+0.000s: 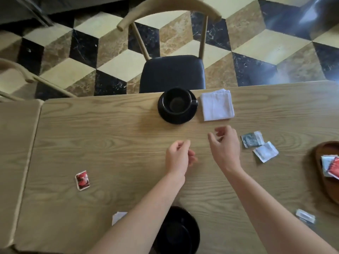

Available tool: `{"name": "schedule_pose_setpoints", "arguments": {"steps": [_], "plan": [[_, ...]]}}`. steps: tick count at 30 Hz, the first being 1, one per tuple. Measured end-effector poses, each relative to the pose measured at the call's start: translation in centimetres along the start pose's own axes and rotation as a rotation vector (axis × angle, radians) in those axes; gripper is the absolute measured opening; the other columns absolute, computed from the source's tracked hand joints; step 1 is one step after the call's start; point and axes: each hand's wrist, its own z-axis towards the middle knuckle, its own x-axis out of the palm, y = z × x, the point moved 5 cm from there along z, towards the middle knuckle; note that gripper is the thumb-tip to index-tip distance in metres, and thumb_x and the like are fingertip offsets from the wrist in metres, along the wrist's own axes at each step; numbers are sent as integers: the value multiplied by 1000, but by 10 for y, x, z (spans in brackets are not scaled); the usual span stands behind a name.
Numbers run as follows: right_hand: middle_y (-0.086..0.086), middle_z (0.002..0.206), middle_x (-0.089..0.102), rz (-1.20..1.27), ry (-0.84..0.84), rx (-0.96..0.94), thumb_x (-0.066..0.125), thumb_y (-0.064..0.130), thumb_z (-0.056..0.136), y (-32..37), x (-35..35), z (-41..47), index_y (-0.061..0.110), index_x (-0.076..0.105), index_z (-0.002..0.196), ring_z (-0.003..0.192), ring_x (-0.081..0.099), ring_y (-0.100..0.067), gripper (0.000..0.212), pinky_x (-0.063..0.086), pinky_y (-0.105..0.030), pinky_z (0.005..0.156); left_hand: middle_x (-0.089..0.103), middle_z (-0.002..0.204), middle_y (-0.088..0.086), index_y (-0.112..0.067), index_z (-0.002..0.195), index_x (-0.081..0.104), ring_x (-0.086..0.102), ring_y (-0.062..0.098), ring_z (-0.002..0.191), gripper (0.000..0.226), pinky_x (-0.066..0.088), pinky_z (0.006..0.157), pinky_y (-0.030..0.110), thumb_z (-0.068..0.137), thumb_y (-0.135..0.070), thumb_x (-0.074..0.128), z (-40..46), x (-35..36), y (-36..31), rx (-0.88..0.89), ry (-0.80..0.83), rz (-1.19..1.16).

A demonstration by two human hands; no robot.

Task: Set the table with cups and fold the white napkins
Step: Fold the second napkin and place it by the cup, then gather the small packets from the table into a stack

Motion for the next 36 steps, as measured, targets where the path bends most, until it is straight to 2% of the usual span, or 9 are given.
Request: {"name": "schedule_pose_setpoints", "arguments": {"steps": [6,10,15,20,25,27,30,34,36], "plan": [[11,78,63,-85,373,-99,67,21,88,30,86,-156,24,64,87,74,58,-4,4,48,-26,69,62,57,-3,-14,82,66,58,11,50,11,44,46,24,91,-19,63,-49,-191,78,-2,-127,68],[12,82,67,-244,615,-112,60,19,89,47,138,-220,24,64,91,79,64,-13,7,53,-31,74,61,54,-3,-11,84,65,57,8,44,9,42,43,24,93,-15,63,-40,-300,94,10,-263,91],[2,95,67,-570,602,-179,49,20,90,43,170,-247,21,64,97,88,64,-26,16,51,-34,72,67,67,1,-17,79,64,63,25,63,12,49,59,39,90,-17,68,-3,-387,65,115,-404,291],[4,112,66,-871,441,-238,53,31,94,23,159,-233,23,63,107,106,61,-24,18,42,-35,83,59,65,-2,-20,66,49,60,30,67,30,38,54,33,83,-25,75,45,-404,21,212,-445,663],[4,116,62,-1017,372,-148,62,54,85,5,148,-222,26,59,111,115,55,-23,38,37,-40,91,64,106,14,-6,101,55,63,35,99,50,42,70,37,78,-40,82,76,-395,8,129,-452,762],[3,117,60,-1033,382,-146,65,57,82,4,151,-221,26,58,112,116,55,-24,43,37,-41,92,64,109,14,-6,106,54,63,35,102,53,40,69,36,77,-41,82,80,-393,11,97,-480,744],[3,117,60,-1006,375,-133,71,54,80,4,154,-218,25,55,111,116,55,-24,46,37,-41,93,64,101,10,-8,101,53,64,33,95,47,39,66,35,76,-35,83,82,-391,16,73,-500,668],[2,118,62,-968,405,-103,71,46,84,3,156,-217,21,53,110,117,54,-25,40,36,-42,95,62,67,-1,-13,74,60,71,25,72,18,32,48,25,77,-16,78,80,-385,20,35,-441,480],[1,120,60,-990,430,-112,69,43,87,4,160,-217,21,58,112,120,50,-26,35,35,-42,96,69,76,5,-14,80,64,65,22,63,14,36,50,25,80,-16,78,73,-379,18,37,-410,455]]}}
